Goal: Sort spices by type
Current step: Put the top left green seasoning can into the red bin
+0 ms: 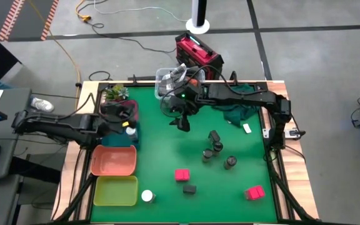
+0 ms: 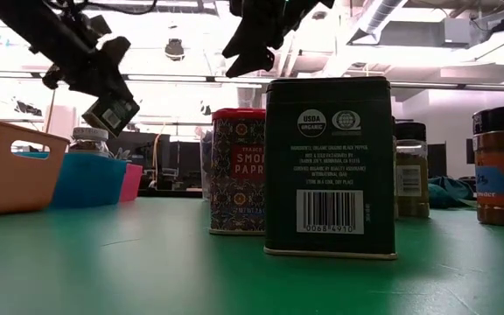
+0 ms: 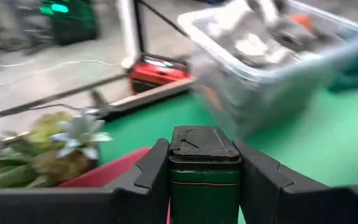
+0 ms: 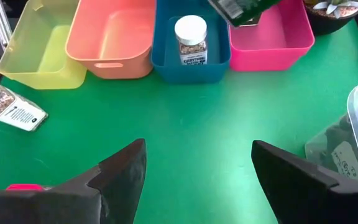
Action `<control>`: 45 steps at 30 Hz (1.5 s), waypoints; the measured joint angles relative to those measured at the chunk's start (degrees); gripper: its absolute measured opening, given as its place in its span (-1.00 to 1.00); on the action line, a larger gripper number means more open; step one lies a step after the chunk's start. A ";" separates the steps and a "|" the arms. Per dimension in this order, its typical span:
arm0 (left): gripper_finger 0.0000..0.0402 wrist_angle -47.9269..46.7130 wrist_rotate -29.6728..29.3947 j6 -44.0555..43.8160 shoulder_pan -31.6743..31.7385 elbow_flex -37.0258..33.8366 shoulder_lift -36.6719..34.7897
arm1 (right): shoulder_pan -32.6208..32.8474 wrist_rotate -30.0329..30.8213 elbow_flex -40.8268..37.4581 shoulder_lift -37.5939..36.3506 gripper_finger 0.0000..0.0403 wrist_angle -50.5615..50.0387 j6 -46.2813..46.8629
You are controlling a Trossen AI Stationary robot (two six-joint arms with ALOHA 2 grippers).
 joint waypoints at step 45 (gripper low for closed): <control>-0.31 3.18 -15.78 -41.95 7.50 -7.47 30.16 | 1.79 -0.22 0.04 0.04 0.56 2.56 0.46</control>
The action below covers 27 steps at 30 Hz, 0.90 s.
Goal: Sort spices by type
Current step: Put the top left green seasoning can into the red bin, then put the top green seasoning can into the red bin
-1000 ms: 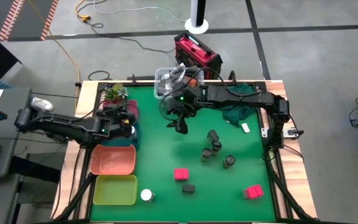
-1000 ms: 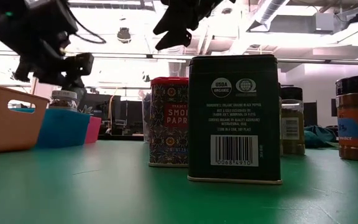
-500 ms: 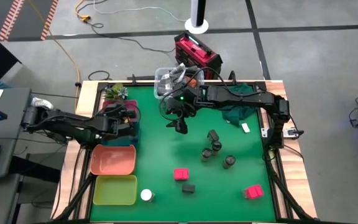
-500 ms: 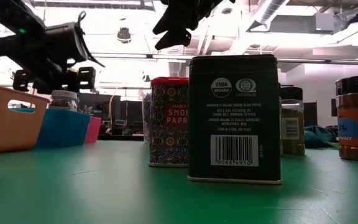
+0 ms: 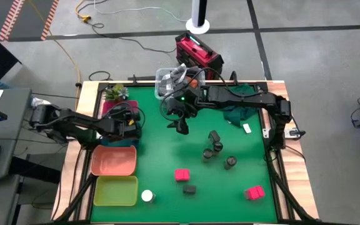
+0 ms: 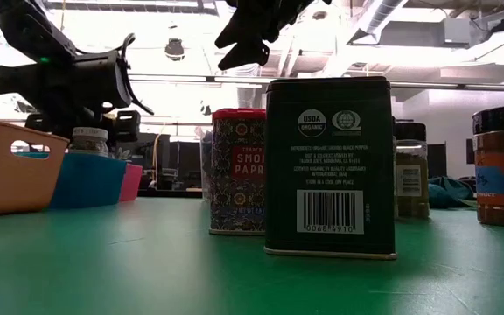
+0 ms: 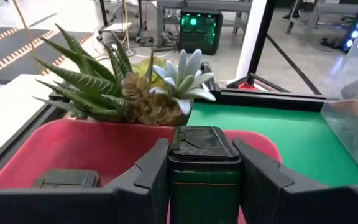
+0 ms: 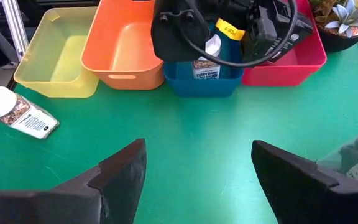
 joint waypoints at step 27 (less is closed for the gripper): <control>0.25 -0.21 2.75 6.11 -0.28 0.02 -2.19 | 0.00 -0.04 0.00 0.02 0.56 0.00 0.65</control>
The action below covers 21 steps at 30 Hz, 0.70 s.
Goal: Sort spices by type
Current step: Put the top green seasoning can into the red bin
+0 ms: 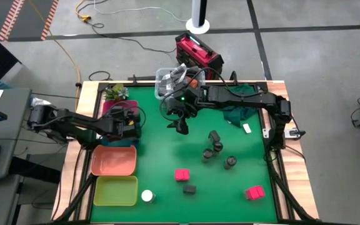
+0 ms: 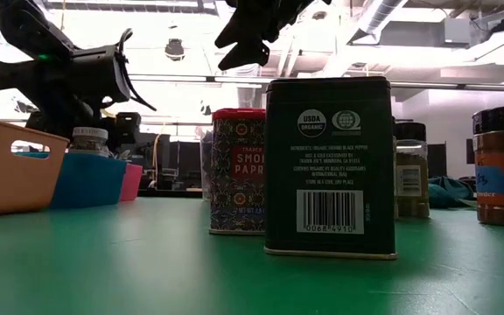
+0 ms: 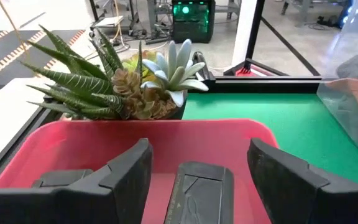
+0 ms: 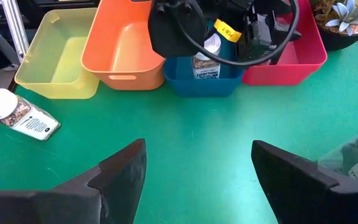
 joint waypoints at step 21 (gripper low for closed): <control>0.25 0.31 0.86 15.93 -0.02 0.00 -18.65 | -0.20 0.04 0.00 0.00 0.56 0.23 0.02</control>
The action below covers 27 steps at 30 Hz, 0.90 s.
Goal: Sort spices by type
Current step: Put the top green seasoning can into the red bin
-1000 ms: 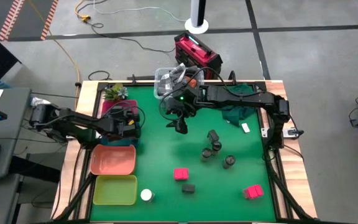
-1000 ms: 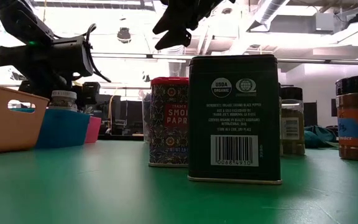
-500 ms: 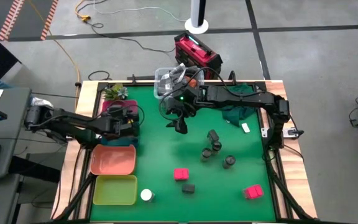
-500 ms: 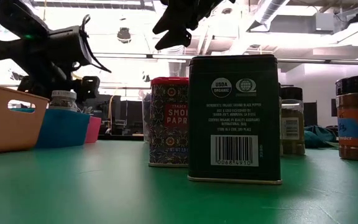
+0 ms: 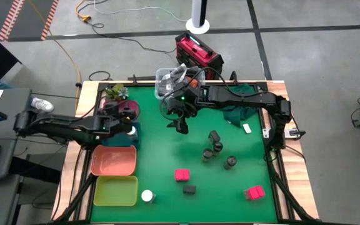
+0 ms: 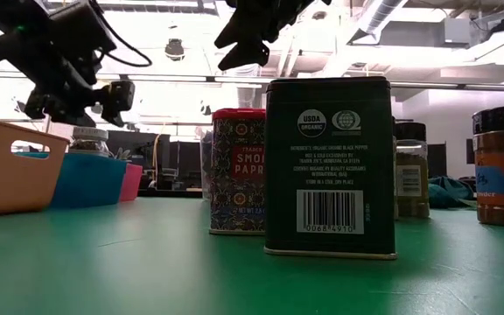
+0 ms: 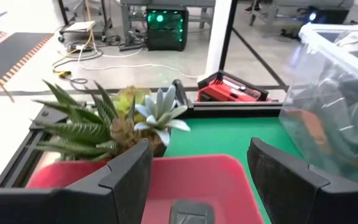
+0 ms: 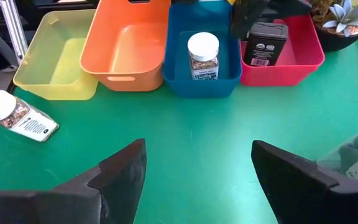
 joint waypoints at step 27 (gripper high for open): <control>0.25 8.17 25.44 12.44 -4.38 5.12 -10.91 | 3.54 18.03 -7.13 -0.46 0.49 -24.46 19.30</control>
